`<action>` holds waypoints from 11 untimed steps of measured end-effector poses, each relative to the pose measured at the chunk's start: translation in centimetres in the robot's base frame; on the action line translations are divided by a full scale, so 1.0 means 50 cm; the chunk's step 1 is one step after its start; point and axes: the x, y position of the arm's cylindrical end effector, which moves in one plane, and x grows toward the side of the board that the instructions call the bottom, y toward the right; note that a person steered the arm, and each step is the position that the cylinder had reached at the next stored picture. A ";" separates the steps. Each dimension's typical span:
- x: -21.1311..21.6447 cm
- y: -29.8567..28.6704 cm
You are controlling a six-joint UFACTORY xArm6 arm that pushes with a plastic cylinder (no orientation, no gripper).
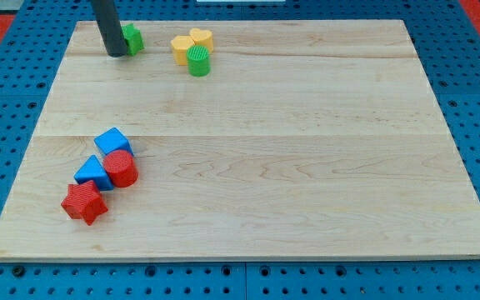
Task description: Push yellow hexagon towards center right
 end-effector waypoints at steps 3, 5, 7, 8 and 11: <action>0.071 -0.011; 0.032 0.073; 0.025 0.164; 0.018 0.147; -0.002 0.155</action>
